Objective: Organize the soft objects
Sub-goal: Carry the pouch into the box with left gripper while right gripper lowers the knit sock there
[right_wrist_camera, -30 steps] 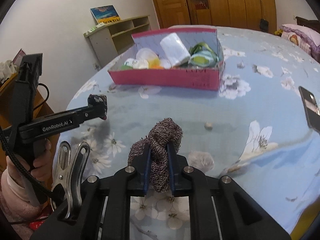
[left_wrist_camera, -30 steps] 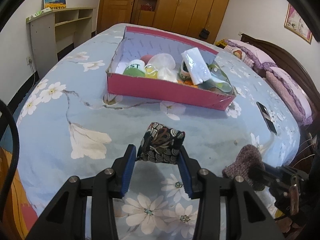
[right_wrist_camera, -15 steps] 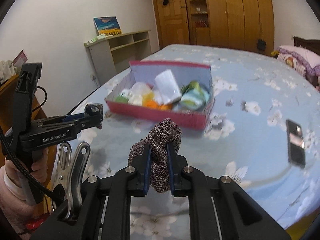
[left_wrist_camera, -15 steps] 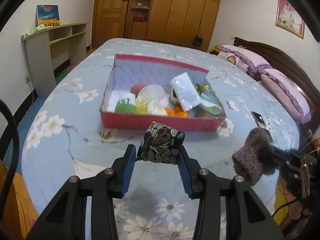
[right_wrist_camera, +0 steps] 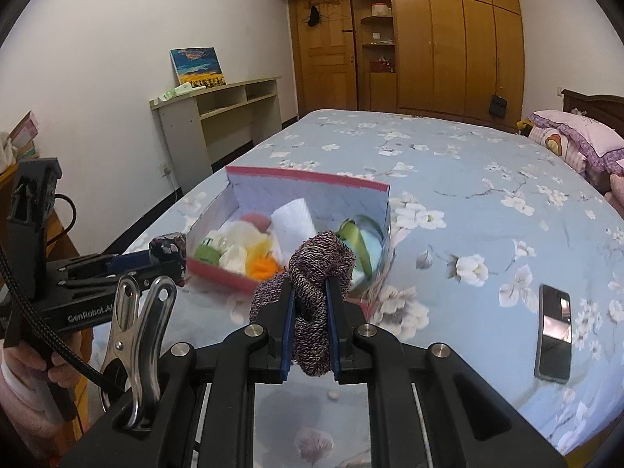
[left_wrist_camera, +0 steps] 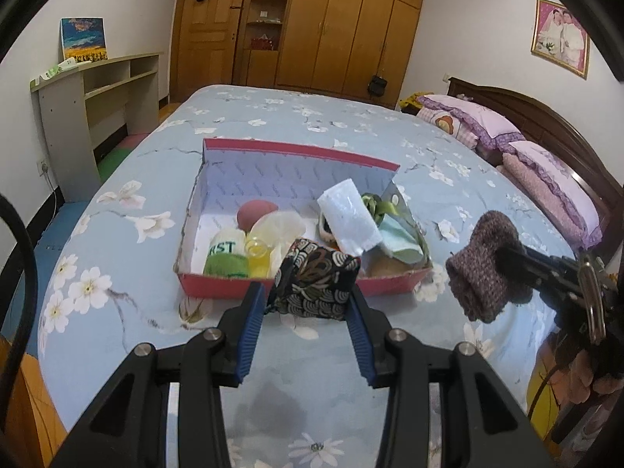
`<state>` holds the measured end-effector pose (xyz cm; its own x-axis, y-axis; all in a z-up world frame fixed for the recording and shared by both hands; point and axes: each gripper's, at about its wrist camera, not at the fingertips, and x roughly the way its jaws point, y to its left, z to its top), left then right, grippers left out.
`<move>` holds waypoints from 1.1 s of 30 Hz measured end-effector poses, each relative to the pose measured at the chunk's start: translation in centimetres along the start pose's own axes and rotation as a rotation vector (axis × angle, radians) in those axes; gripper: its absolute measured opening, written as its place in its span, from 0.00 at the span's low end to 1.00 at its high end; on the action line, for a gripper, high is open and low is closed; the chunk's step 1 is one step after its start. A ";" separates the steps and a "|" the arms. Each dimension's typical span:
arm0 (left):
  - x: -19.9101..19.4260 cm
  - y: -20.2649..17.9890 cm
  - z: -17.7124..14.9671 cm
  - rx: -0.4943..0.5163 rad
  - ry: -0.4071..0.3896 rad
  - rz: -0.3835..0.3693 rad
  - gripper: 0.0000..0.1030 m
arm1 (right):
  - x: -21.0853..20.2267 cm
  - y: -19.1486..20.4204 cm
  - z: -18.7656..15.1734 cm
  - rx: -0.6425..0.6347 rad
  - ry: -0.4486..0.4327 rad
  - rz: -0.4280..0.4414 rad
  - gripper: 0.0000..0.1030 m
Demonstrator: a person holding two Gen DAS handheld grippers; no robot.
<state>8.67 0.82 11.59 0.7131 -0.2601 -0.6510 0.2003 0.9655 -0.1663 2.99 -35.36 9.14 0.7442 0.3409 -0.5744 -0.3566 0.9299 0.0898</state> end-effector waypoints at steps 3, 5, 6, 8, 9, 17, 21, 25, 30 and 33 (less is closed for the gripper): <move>0.6 0.1 0.5 0.001 -0.003 0.001 0.42 | 0.7 -0.3 0.8 0.000 -0.001 0.001 0.15; 1.2 0.3 0.8 -0.003 0.001 0.006 0.42 | 1.3 -0.4 1.1 0.001 -0.001 0.004 0.15; 1.5 0.3 1.0 -0.007 0.003 0.008 0.42 | 1.6 -0.5 1.4 0.002 -0.001 0.005 0.15; 2.0 0.5 1.3 -0.014 0.001 0.011 0.42 | 2.2 -0.7 1.8 0.004 -0.002 0.007 0.15; 2.2 0.6 1.5 -0.015 -0.001 0.013 0.42 | 2.5 -0.9 2.1 0.006 -0.002 0.007 0.15; 5.4 0.9 2.1 -0.018 -0.008 0.043 0.42 | 5.3 -1.9 4.2 0.037 -0.026 0.008 0.15; 6.8 1.1 2.5 -0.022 -0.004 0.049 0.42 | 7.4 -2.1 5.2 0.041 -0.031 -0.008 0.15; 8.1 1.5 2.5 -0.013 -0.009 0.079 0.43 | 9.4 -2.0 5.8 0.041 -0.041 -0.034 0.15; 9.8 2.0 2.3 -0.027 0.009 0.094 0.43 | 12.6 -2.1 6.3 0.058 -0.019 -0.045 0.15; 10.8 2.0 2.1 -0.032 0.018 0.101 0.43 | 14.0 -2.2 6.5 0.051 -0.012 -0.066 0.15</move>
<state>18.19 -0.07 5.75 0.7164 -0.1615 -0.6788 0.1067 0.9868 -0.1223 17.86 -31.71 6.18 0.7721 0.2802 -0.5704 -0.2775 0.9561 0.0940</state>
